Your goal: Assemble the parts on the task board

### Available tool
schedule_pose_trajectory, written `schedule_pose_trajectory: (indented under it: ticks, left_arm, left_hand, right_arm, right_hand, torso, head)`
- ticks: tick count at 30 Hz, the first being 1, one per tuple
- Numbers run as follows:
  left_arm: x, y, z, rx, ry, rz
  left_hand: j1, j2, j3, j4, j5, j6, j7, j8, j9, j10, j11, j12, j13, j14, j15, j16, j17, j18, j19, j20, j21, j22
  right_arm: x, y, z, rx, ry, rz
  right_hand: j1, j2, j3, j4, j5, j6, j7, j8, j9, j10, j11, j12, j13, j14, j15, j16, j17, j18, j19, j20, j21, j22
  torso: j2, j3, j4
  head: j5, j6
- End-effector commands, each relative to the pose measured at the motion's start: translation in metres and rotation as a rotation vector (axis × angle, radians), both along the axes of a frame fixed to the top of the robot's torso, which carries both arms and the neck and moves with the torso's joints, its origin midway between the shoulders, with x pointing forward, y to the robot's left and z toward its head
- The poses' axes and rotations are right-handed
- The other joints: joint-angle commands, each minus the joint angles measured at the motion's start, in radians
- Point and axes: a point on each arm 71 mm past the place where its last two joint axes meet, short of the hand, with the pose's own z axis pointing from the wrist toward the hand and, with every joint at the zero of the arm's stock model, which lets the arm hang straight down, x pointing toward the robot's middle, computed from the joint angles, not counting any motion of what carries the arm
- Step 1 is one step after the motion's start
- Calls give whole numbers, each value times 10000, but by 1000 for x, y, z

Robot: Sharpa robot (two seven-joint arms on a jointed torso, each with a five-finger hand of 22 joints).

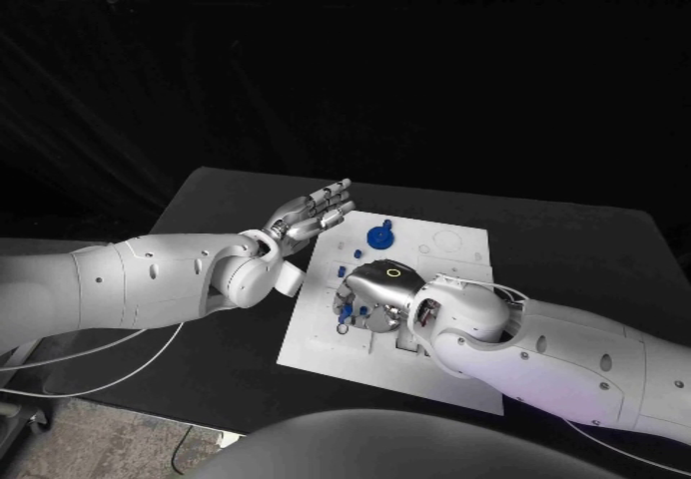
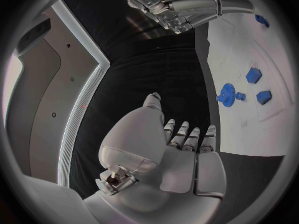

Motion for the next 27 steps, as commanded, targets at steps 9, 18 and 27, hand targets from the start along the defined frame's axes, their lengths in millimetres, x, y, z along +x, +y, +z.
schedule_pose_trajectory:
  ticks: [9,18,27]
  left_arm:
    - [0,-3,0,-206,-15,-54]
    - [0,-2,0,-204,14,-51]
    - [0,-3,0,-231,45,-106]
  left_hand:
    - [67,72,40,4,46,-18,79,5,12,-8,32,27,8,-12,-20,-29,-6,120,47,-69,81,50]
    - [70,80,43,2,49,-21,84,4,11,-7,37,34,9,-6,-17,-26,-4,121,55,-76,86,60]
    - [80,98,49,-3,56,-26,89,3,10,-4,67,63,13,11,4,-18,3,121,71,-87,97,78]
  right_arm:
    - [-6,3,-5,-524,-415,480]
    - [-7,3,-10,-534,-307,409]
    - [-7,4,-18,-719,-190,365]
  right_hand:
    - [-30,-111,88,-53,-35,-25,14,-53,6,515,-375,29,97,277,-16,24,-1,-110,55,27,92,962]
    - [-28,-110,117,-76,-69,-10,6,-63,21,555,-388,35,114,267,-20,18,-9,-110,42,24,112,960]
    - [-27,-117,121,-84,-75,-8,6,-66,24,562,-390,35,118,257,-22,-6,-34,-107,35,24,97,956]
  torso:
    - [-2,-4,10]
    - [6,-6,10]
    - [1,-1,5]
  head:
    - [-11,2]
    - [-33,2]
    - [-7,2]
